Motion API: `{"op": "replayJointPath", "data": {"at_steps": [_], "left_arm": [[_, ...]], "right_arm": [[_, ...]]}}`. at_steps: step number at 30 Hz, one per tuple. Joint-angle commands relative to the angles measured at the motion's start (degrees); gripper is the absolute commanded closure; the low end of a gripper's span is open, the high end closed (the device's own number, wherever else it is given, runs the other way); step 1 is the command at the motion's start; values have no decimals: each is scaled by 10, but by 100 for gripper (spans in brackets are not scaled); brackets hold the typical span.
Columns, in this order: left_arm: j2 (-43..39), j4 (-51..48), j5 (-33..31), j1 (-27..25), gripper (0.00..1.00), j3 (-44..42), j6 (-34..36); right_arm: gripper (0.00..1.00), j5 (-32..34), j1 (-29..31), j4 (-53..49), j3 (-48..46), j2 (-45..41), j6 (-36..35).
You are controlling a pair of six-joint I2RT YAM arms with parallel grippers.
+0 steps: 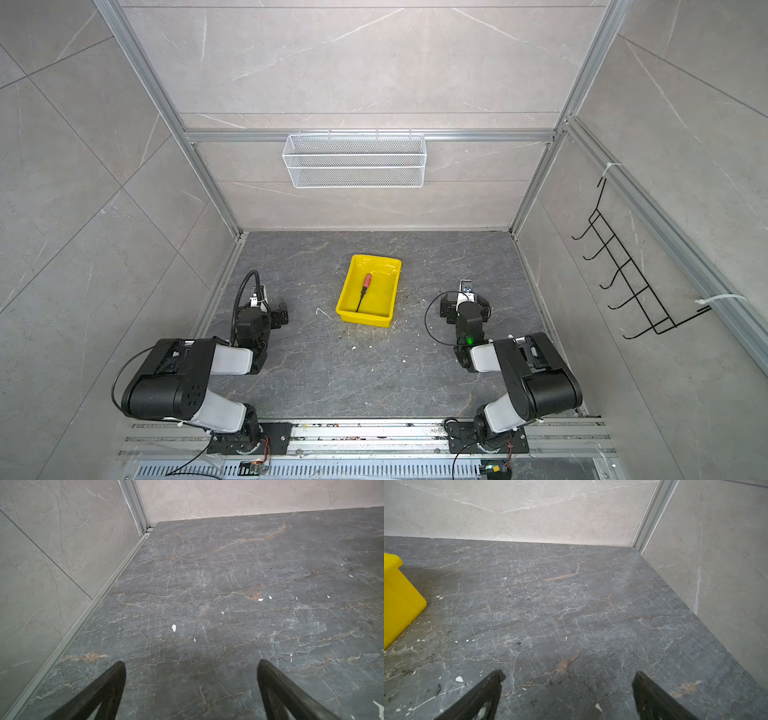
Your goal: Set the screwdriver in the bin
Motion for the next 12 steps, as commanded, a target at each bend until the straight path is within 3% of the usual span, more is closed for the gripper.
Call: {"op": "replayJointPath", "data": {"at_steps": [1, 12], "left_arm": [[-8, -21, 31, 15, 0, 24, -16], [-8, -34, 40, 22, 0, 30, -21]], "right_arm": [[1, -7, -2, 5, 11, 2, -2], [1, -26, -11, -6, 15, 1, 0]]}}
